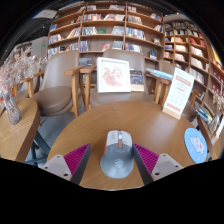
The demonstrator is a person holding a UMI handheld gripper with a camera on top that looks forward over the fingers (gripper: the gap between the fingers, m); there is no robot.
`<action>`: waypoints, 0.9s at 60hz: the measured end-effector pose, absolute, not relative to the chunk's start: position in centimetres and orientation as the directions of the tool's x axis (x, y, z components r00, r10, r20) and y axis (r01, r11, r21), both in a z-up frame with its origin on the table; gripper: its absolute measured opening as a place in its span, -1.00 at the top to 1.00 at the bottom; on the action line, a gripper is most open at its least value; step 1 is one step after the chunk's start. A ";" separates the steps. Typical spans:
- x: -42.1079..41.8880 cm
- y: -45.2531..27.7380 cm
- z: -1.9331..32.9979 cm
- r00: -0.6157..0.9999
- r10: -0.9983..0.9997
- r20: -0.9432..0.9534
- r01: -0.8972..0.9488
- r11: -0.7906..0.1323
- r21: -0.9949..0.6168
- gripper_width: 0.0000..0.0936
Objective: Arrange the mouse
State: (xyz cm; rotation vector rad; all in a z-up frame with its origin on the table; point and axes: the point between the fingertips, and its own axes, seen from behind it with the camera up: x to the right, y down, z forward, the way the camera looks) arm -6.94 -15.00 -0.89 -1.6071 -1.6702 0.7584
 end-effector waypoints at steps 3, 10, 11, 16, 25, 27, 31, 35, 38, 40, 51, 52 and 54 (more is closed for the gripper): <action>-7.3 -15.1 -0.9 0.001 0.997 0.074 0.597 0.059 -0.800 -0.83; -7.8 -15.4 -1.1 -0.004 0.998 0.057 0.599 0.048 -0.799 -0.77; -7.8 -15.4 -1.1 -0.004 0.998 0.056 0.599 0.047 -0.799 -0.75; -8.2 -15.2 -1.0 0.000 0.998 0.056 0.599 0.045 -0.799 -0.56; -8.5 -15.1 -1.1 -0.003 0.999 0.038 0.612 0.032 -0.790 0.01; -8.5 -15.0 -0.9 -0.006 0.999 0.031 0.616 0.029 -0.787 0.03; -8.3 -14.7 0.5 -0.013 1.000 0.011 0.603 0.016 -0.798 0.04; -8.0 -14.2 2.5 -0.026 1.000 0.001 0.584 0.016 -0.812 0.04; -7.6 -13.3 4.5 -0.039 0.999 -0.013 0.568 0.012 -0.823 0.05; -7.5 -12.4 5.6 -0.042 0.999 -0.020 0.560 0.007 -0.828 0.05; -6.9 -2.5 11.3 -0.004 1.000 0.020 0.503 0.019 -0.864 0.05; -6.9 -1.4 11.5 0.003 1.000 0.023 0.501 0.018 -0.865 0.04; -6.8 0.9 11.9 0.016 0.999 0.032 0.499 0.019 -0.866 0.05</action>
